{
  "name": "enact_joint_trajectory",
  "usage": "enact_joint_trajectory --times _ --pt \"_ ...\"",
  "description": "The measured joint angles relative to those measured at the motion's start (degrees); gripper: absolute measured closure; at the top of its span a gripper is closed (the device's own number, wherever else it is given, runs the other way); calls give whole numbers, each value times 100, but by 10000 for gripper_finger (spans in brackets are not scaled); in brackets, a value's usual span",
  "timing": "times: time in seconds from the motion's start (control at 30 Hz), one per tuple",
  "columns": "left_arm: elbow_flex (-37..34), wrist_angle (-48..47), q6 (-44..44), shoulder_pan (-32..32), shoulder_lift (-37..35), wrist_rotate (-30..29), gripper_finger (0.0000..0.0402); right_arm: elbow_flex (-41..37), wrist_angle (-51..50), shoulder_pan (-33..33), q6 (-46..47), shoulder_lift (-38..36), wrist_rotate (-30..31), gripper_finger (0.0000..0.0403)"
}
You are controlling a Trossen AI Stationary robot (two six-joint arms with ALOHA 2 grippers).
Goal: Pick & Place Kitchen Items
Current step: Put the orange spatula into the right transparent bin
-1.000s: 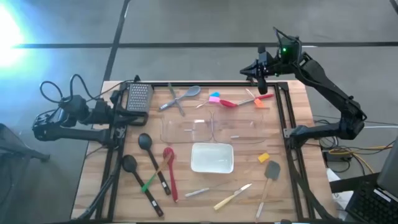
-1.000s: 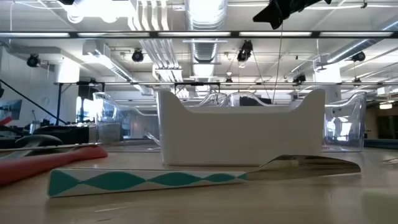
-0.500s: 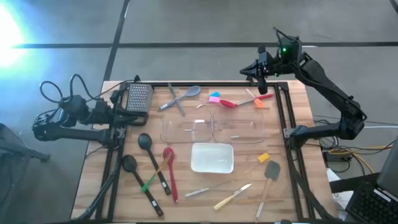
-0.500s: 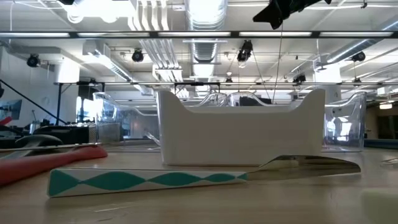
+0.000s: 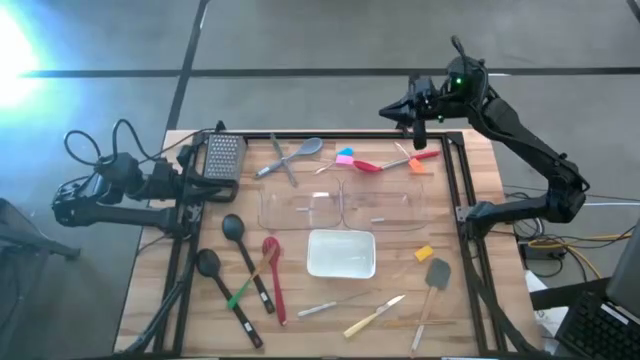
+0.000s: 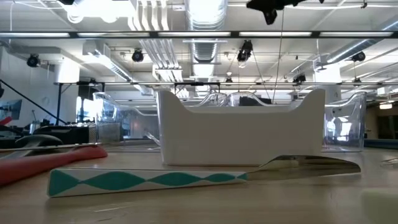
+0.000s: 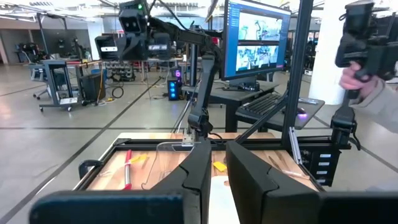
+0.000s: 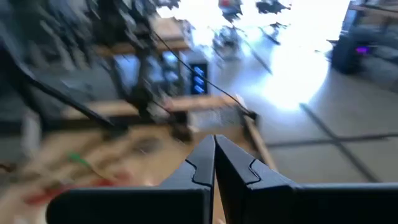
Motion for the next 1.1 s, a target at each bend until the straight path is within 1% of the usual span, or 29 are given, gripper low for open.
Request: enact_joint_trajectory --times 0.07,0.1,0.13,0.2,0.27,0.37,0.47,0.57,0.63,0.7,0.73,0.77,0.8,0.9,0.97,1.1 --pt "0 2 0 0 -1 -2 344 -9 55 216 28 22 -38 394" --pt "-2 0 0 2 -1 -2 344 -9 20 350 -68 42 21 394" --pt "-2 2 0 2 1 -2 344 -9 -78 479 -134 61 204 394" --pt "-1 1 0 2 1 -2 344 -9 -401 762 -249 110 776 394" --pt "-2 2 0 2 -1 -2 344 -14 -890 1010 -386 150 1470 394" --pt "0 0 0 2 1 -2 344 -10 -1912 1325 -382 155 2409 394" --pt "-2 1 -2 2 0 -2 344 -7 -3015 1604 -127 129 2954 394" --pt "-1 1 0 1 0 -2 344 -7 -3812 1866 307 35 3413 394" --pt "-2 2 -2 0 -1 -2 344 -3 -4179 1982 523 -43 4129 394" --pt "0 0 0 2 -1 -2 344 2 -4509 1994 784 -79 5169 394" --pt "0 0 -2 0 -1 -2 344 -1 -4653 1925 866 -79 5562 394" --pt "-2 2 0 2 1 -2 344 -31 -4706 1789 898 -79 5723 394" --pt "-2 0 -2 0 0 -2 344 -69 -4701 1607 884 -74 5683 394" --pt "-1 2 0 1 0 -2 344 -233 -4288 986 693 40 5124 394" --pt "-2 0 0 2 1 -2 344 -301 -4036 545 553 234 4879 394" --pt "-1 1 0 2 1 -2 344 -306 -3791 -208 296 821 4698 394"
